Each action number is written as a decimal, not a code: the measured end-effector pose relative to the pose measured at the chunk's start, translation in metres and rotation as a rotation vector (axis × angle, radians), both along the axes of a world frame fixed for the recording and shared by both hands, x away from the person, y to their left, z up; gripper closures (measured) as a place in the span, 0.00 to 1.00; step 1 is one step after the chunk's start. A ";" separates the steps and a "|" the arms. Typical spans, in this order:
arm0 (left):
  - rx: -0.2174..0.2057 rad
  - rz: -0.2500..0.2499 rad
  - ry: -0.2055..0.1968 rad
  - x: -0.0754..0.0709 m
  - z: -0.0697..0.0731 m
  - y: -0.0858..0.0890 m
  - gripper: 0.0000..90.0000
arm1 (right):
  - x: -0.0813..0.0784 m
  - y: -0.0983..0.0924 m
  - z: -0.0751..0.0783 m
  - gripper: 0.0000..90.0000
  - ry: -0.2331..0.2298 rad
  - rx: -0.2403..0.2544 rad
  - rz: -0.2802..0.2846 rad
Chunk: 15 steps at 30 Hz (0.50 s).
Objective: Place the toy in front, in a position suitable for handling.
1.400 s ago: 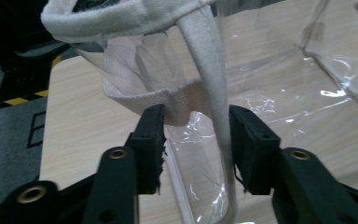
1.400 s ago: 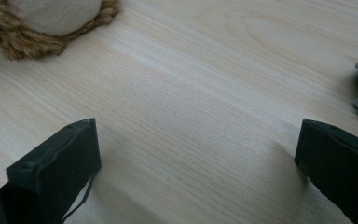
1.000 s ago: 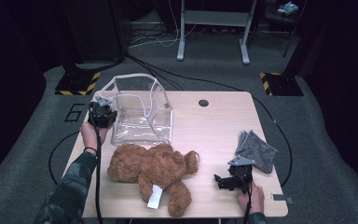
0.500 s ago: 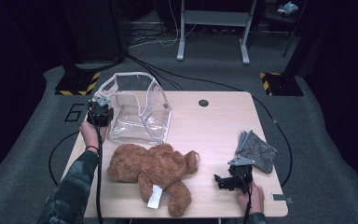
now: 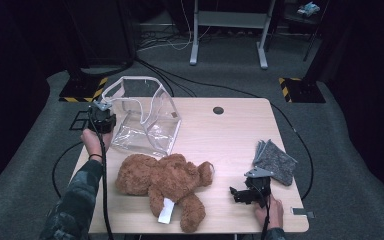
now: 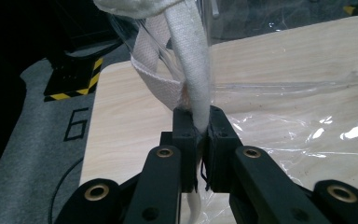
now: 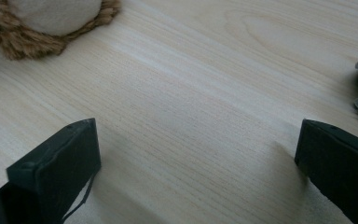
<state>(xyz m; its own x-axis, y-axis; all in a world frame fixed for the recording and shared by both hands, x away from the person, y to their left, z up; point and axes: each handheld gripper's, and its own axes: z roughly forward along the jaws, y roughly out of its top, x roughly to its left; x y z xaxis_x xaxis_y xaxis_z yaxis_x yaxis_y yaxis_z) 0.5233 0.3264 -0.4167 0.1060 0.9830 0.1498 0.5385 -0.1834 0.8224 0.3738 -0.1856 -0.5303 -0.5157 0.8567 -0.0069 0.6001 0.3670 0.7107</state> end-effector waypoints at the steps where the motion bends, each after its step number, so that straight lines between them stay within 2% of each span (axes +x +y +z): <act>1: -0.005 0.016 0.003 -0.001 0.000 0.003 0.94 | 0.000 0.000 0.000 0.00 0.000 0.000 0.000; 13: -0.002 0.065 0.003 -0.006 0.000 0.023 0.94 | 0.000 0.000 0.000 0.00 0.000 0.000 0.000; 15: 0.010 0.076 0.004 -0.007 0.000 0.027 0.94 | 0.000 0.000 0.000 0.00 0.000 0.000 0.000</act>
